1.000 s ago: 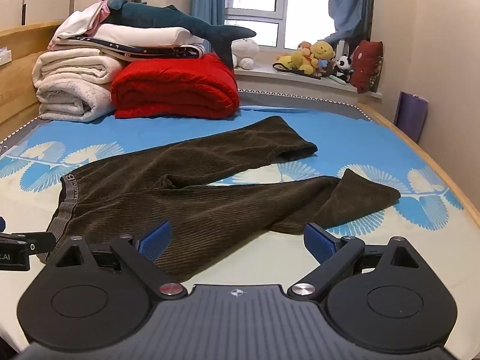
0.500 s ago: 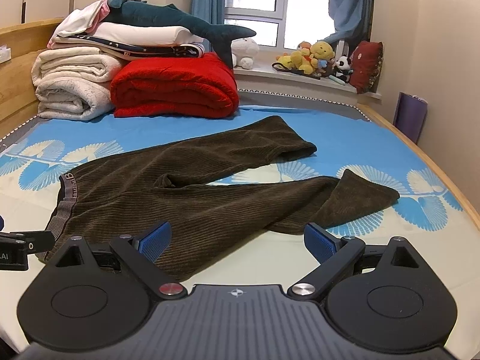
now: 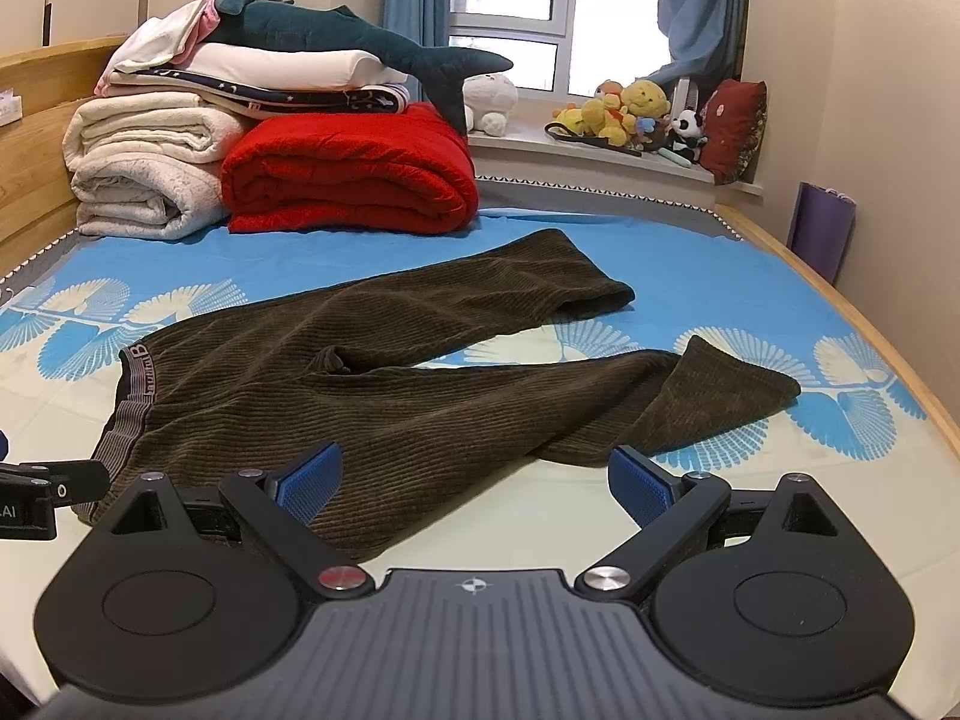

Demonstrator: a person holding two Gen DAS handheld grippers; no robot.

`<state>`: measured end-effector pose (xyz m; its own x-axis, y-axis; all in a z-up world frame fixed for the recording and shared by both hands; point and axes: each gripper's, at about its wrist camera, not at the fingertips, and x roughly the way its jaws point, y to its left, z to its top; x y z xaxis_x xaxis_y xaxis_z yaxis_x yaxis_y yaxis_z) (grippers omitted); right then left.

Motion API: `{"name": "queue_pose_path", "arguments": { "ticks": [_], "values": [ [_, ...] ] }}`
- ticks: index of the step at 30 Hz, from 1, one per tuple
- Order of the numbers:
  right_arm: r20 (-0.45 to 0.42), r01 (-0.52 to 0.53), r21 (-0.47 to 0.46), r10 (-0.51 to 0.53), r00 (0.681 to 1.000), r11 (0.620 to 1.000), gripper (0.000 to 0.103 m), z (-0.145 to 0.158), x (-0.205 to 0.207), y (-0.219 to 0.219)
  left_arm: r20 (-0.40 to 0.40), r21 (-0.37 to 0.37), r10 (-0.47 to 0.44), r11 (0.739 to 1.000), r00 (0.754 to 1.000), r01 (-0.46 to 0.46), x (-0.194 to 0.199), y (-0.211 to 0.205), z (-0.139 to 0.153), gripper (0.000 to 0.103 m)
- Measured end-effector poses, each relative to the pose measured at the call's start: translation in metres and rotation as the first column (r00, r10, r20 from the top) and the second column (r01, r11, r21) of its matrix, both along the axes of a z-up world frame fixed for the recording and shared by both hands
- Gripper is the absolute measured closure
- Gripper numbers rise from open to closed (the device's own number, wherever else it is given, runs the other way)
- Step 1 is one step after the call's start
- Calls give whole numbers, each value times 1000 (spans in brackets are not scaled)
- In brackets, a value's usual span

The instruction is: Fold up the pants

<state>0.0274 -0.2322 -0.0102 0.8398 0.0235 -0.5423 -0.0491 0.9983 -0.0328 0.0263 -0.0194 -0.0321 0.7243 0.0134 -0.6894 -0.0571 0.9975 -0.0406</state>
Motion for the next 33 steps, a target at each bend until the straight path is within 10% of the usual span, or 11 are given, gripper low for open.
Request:
{"name": "queue_pose_path", "arguments": {
  "ticks": [27, 30, 33],
  "values": [
    [-29, 2, 13, -2, 1000, 1000, 7, 0, 0, 0, 21, -8, 2, 1000, 1000, -2, -1, 4, 5, 2],
    [24, 33, -10, -33, 999, 999, 7, 3, 0, -7, 19, -69, -18, 997, 1000, 20, 6, 21, 18, 23],
    [57, 79, 14, -80, 995, 997, 8, 6, 3, -24, 25, -67, -67, 995, 997, 68, 27, 46, 39, 66]
  ]
}}
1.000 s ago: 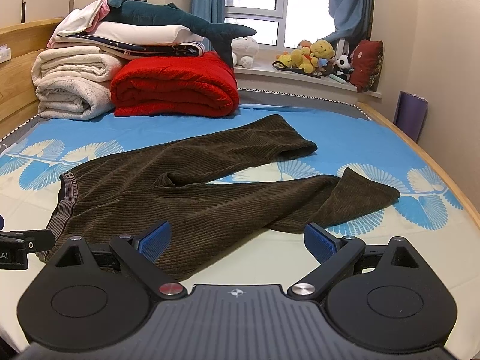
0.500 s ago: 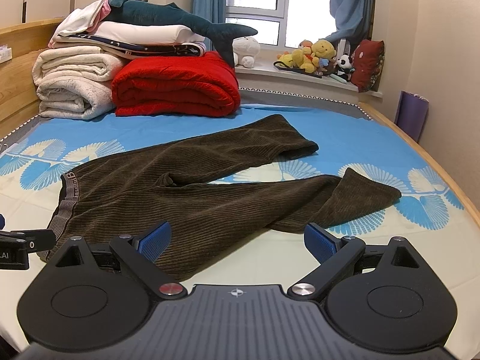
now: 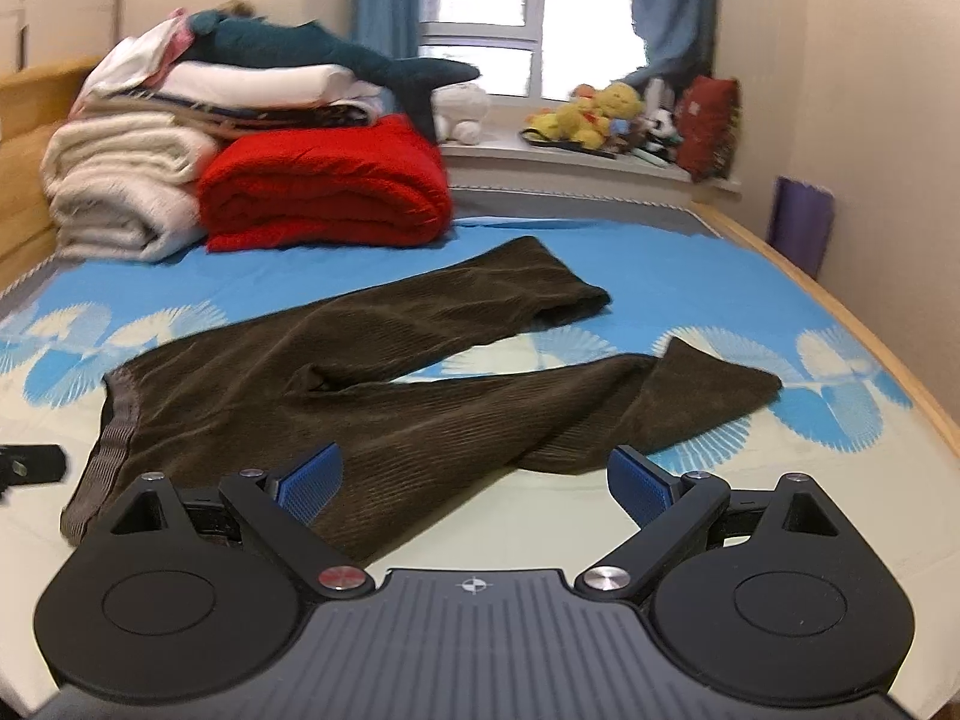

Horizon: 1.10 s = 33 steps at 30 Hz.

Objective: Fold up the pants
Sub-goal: 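Grasp the grey striped waistband with the left gripper while the right gripper grasps a leg cuff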

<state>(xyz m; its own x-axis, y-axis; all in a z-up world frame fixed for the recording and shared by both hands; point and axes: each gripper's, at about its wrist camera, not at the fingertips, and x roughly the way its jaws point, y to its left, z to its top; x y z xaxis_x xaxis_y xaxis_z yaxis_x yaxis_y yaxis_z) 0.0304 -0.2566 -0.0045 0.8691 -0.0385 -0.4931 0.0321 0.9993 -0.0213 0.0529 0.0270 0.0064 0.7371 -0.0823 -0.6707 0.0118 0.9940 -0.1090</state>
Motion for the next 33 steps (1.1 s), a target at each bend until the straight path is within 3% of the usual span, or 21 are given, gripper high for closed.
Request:
{"name": "queue_pose_path", "arguments": {
  "ticks": [2, 3, 5, 6, 7, 9, 10, 11, 13, 16, 18, 20, 21, 23, 25, 28, 33],
  "values": [
    [0, 37, 31, -37, 999, 999, 17, 2, 5, -16, 19, 7, -44, 999, 999, 44, 16, 20, 13, 81],
    [-13, 49, 49, -48, 999, 998, 20, 3, 10, -26, 26, 8, -57, 998, 998, 57, 26, 33, 18, 82],
    [-22, 55, 105, -53, 998, 993, 38, 4, 20, -49, 14, 5, -36, 999, 999, 36, 47, 60, 19, 82],
    [-23, 62, 152, -59, 998, 986, 52, 4, 28, -61, -6, -10, -9, 1000, 1000, 9, 57, 75, 13, 82],
    [-45, 77, 185, -70, 997, 980, 57, 3, 37, -73, -32, -36, 29, 999, 999, -30, 65, 90, 3, 82],
    [-112, 128, 212, -106, 988, 969, 60, -5, 58, -91, -111, -108, 120, 985, 987, -132, 75, 118, -35, 82],
    [-121, 154, 212, -130, 984, 965, 61, -9, 70, -101, -214, -113, 140, 980, 967, -167, 81, 128, -56, 82],
    [-126, 175, 216, -151, 981, 960, 61, -14, 82, -110, -321, -121, 173, 968, 931, -221, 85, 139, -75, 85],
    [-126, 194, 209, -170, 977, 959, 60, -25, 107, -127, -346, -179, 167, 954, 923, -240, 86, 155, -91, 85],
    [-170, 226, 249, -187, 967, 942, 56, -56, 146, -154, -369, -167, 158, 958, 916, -233, 94, 163, -103, 82],
    [-217, 284, 290, -226, 950, 914, 56, -78, 165, -173, -388, -173, 134, 961, 912, -215, 95, 162, -119, 72],
    [-276, 325, 300, -244, 930, 897, 54, -104, 185, -183, -439, -143, 133, 966, 888, -215, 100, 160, -135, 67],
    [-303, 334, 298, -243, 921, 894, 54, -114, 192, -183, -434, -145, 132, 966, 891, -214, 102, 161, -138, 63],
    [-339, 350, 316, -240, 910, 882, 50, -132, 209, -186, -451, -130, 124, 971, 884, -202, 109, 161, -146, 35],
    [-362, 354, 346, -224, 905, 869, 42, -146, 225, -184, -471, -126, 120, 971, 874, -201, 114, 161, -152, 33],
    [-402, 331, 339, -183, 897, 881, 34, -162, 247, -171, -482, -134, 101, 973, 870, -187, 121, 158, -158, 28],
    [-481, 328, 229, -186, 857, 917, 36, -182, 272, -151, -508, -104, 85, 982, 857, -158, 135, 148, -170, 28]
  ]
}}
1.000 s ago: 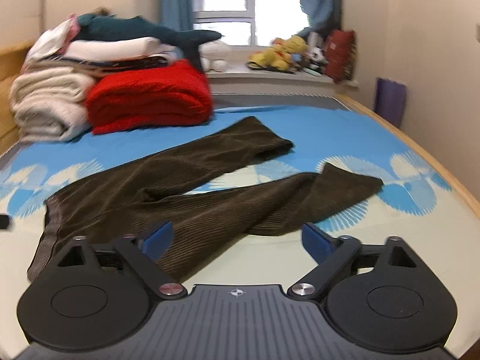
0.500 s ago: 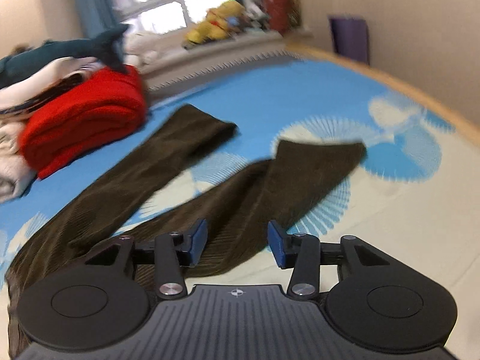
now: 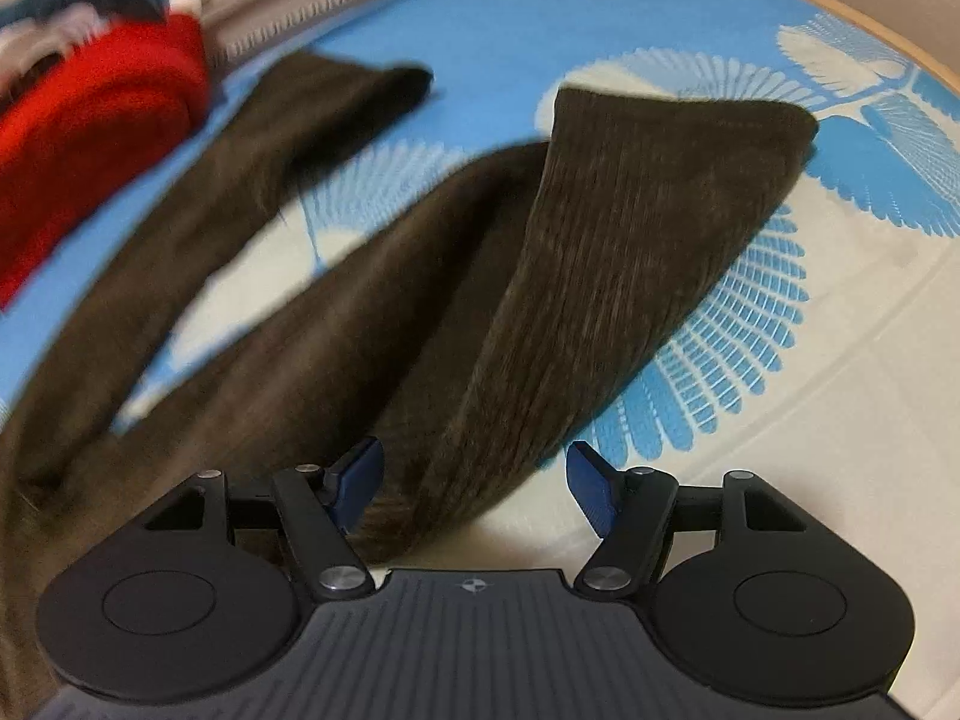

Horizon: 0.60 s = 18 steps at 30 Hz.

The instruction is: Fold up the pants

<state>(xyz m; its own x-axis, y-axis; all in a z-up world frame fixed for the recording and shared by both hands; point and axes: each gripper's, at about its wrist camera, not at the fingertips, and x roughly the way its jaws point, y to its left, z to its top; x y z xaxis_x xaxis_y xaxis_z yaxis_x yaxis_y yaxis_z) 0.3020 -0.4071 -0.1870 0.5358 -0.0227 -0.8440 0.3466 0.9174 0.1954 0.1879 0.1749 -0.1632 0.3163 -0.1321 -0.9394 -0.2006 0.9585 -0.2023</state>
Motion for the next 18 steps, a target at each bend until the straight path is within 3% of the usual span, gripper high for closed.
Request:
{"name": "queue_pose_path", "arguments": {
  "ticks": [3, 4, 5, 6, 8, 9, 11, 14, 15, 18],
  "values": [
    [-27, 20, -51, -21, 999, 999, 66, 3, 3, 3, -11, 41, -22, 999, 1000, 22, 2, -4, -4, 30],
    [-17, 26, -33, -26, 1000, 999, 83, 7, 1, 1, -13, 51, -36, 998, 999, 37, 2, -6, -6, 37],
    [1, 38, -23, -38, 999, 999, 91, 13, -3, -2, -11, 46, -52, 998, 999, 52, 2, -7, -7, 49],
    [25, 46, -23, -45, 999, 999, 91, 18, -5, -6, -5, 43, -67, 997, 998, 67, 0, -9, -6, 52],
    [97, 63, -47, -58, 994, 997, 92, 38, -14, -14, 16, 98, -122, 988, 992, 120, -3, -16, -2, 74],
    [132, 74, -66, -65, 989, 995, 92, 48, -20, -18, 32, 107, -136, 986, 990, 132, -5, -17, 3, 79],
    [219, 108, -107, -82, 972, 988, 92, 74, -39, -28, 69, 100, -110, 990, 992, 103, -8, -14, 13, 96],
    [306, 176, -95, -140, 942, 980, 93, 104, -74, -58, 160, 49, -79, 996, 984, 72, -20, -6, 37, 98],
    [317, 174, -41, -153, 936, 984, 93, 111, -88, -72, 191, 45, -82, 996, 978, 74, -25, -4, 45, 98],
    [304, 122, -29, -108, 947, 992, 93, 122, -125, -92, 256, 60, -106, 994, 961, 93, -44, -1, 64, 99]
  ]
}}
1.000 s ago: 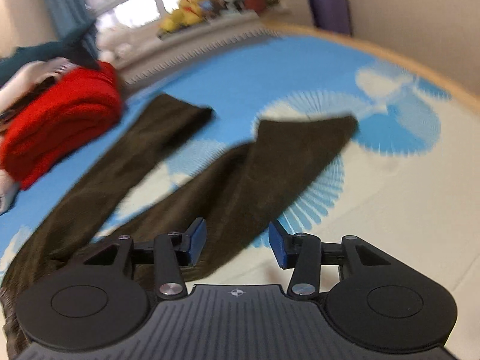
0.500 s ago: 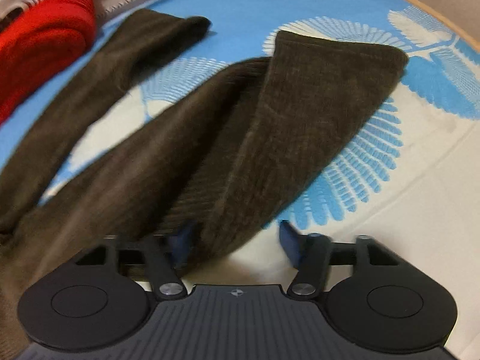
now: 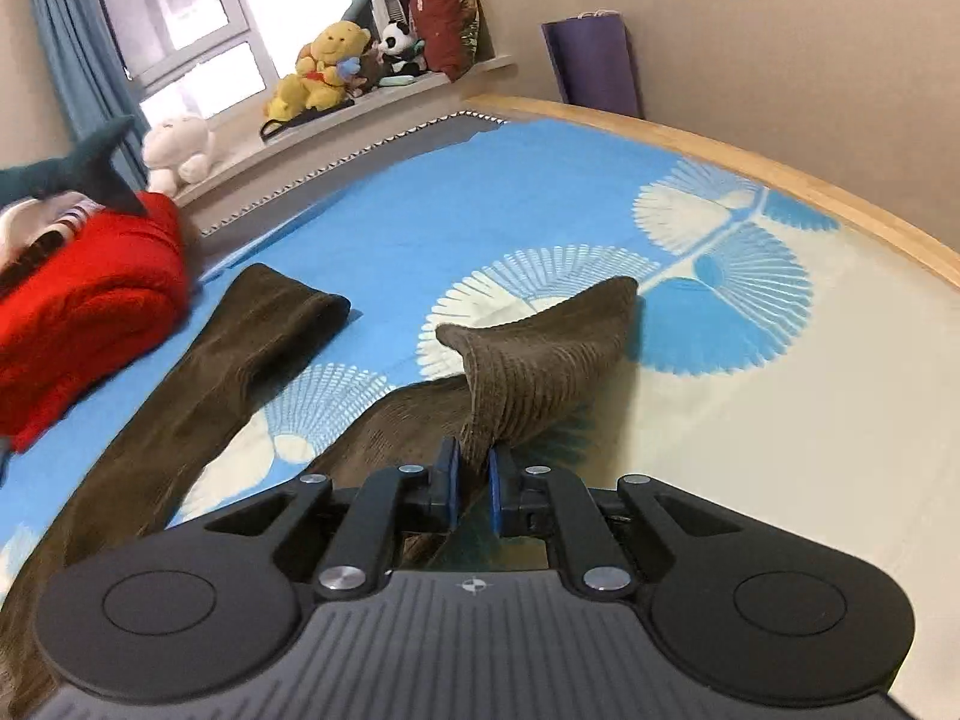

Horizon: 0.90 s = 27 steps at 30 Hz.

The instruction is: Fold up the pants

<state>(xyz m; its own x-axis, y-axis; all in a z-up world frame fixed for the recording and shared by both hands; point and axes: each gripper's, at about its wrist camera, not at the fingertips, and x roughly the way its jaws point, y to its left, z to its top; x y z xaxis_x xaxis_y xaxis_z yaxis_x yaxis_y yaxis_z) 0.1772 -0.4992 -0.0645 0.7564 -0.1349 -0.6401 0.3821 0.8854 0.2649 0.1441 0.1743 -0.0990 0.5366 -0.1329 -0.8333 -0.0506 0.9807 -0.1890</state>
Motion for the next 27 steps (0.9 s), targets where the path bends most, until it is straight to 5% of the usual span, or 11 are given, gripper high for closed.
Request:
{"name": "queue_pose_path", "arguments": {
  "ticks": [4, 6, 8, 10, 13, 15, 18, 20, 27],
  "values": [
    [-134, -152, 99, 164, 977, 984, 93, -7, -46, -12, 1, 65, 9, 998, 1000, -9, -17, 7, 11, 99],
    [-257, -271, 174, 309, 916, 947, 93, -28, -68, -7, -42, 83, 39, 996, 998, -35, -24, 17, 9, 99],
    [-379, -367, 155, 399, 835, 917, 91, -51, -86, 3, -103, 125, 45, 992, 994, -32, -25, 22, 3, 98],
    [-408, -429, 118, 438, 801, 895, 91, -56, -98, 6, -155, 145, 48, 989, 987, -26, -23, 20, -3, 97],
    [-328, -393, 128, 413, 849, 910, 90, -41, -102, -14, -180, 212, 74, 977, 981, -35, -17, 14, -5, 95],
    [-256, -319, 162, 352, 900, 934, 86, -36, -105, -30, -178, 182, 90, 982, 980, -57, -11, 17, -5, 87],
    [-203, -168, 87, 182, 962, 982, 56, -31, -95, -42, -207, 140, 104, 987, 973, -76, 0, 15, -13, 57],
    [-187, -150, 74, 161, 969, 986, 54, -38, -87, -37, -228, 116, 110, 990, 967, -85, 6, 14, -21, 35],
    [-366, -257, -92, 208, 907, 962, 51, -81, -26, 6, -335, 76, 101, 994, 937, -80, 19, 11, -53, 27]
  ]
}}
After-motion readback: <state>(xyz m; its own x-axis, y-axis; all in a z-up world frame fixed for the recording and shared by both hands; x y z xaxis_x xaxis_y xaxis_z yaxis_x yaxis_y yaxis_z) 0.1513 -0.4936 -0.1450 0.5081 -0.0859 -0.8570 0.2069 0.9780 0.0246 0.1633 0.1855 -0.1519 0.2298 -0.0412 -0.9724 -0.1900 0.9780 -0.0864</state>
